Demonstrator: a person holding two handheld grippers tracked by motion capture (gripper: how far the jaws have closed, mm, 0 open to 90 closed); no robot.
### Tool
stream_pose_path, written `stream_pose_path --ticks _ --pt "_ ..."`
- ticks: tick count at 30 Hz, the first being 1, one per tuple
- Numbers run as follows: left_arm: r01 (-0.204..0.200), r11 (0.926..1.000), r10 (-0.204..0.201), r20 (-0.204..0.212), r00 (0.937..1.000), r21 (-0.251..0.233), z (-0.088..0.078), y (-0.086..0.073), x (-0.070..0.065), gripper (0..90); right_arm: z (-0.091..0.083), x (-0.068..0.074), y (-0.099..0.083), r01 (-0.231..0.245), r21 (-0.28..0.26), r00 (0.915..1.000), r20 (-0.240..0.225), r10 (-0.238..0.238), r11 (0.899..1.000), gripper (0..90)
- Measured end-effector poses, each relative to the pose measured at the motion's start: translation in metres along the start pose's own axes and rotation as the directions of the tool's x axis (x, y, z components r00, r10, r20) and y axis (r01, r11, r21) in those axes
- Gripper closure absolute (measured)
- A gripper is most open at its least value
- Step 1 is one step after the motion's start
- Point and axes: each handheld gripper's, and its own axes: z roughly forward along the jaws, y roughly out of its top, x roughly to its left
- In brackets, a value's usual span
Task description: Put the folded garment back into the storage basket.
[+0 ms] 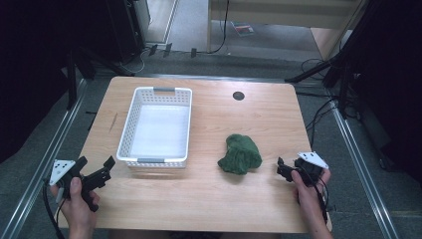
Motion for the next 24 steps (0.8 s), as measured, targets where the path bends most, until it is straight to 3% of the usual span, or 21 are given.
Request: stream_pose_path --ticks 13,24 --pt "-0.062 0.9981 0.061 0.096 0.9935 0.007 0.0 0.03 -0.05 1.9 0.0 0.001 0.0 0.004 0.001 1.0 0.002 -0.004 1.0 7.7" --pt "-0.089 0.9955 0.083 0.135 0.9874 0.033 0.01 0.035 -0.073 1.9 0.0 0.001 0.0 0.004 0.002 1.0 0.003 -0.004 1.0 7.7"
